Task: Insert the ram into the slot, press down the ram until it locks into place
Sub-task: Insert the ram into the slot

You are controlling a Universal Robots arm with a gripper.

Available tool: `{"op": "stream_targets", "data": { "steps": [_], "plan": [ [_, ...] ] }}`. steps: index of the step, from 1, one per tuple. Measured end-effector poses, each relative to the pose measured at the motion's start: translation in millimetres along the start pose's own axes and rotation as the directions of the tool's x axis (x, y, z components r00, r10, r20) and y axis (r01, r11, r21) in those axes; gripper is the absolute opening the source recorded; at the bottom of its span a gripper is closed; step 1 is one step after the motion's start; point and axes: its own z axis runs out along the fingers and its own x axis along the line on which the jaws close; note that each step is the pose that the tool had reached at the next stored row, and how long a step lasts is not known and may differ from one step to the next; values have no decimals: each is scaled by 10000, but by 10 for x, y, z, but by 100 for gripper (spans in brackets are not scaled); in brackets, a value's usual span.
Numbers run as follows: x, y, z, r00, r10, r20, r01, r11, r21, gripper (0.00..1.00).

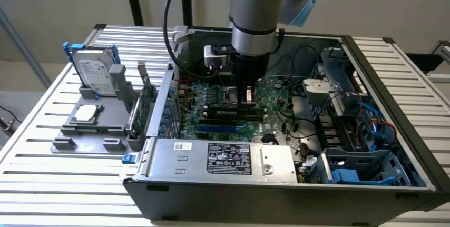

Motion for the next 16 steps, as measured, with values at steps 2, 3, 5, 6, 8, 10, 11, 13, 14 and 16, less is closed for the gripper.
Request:
{"op": "stream_targets", "data": {
  "steps": [2,3,5,6,8,10,11,13,14,16],
  "plan": [
    [0,0,2,10000,0,0,0,10000,0,13],
    [0,0,2,10000,0,-1,0,10000,0,13],
    [0,0,2,10000,0,2,0,10000,2,15],
    [0,0,-3,10000,0,2,0,10000,1,21],
    [2,0,-52,10000,1,2,-1,10000,0,21],
    [6,1,-144,10000,2,1,-2,10000,-3,21],
    [8,1,-190,10000,1,2,-1,10000,-3,21],
    [12,10,-271,10000,-1,1,1,10000,-2,21],
    [12,24,-287,10000,0,2,0,10000,-3,19],
    [10,47,-289,10000,1,4,-1,10000,-1,12]
  ]
}}
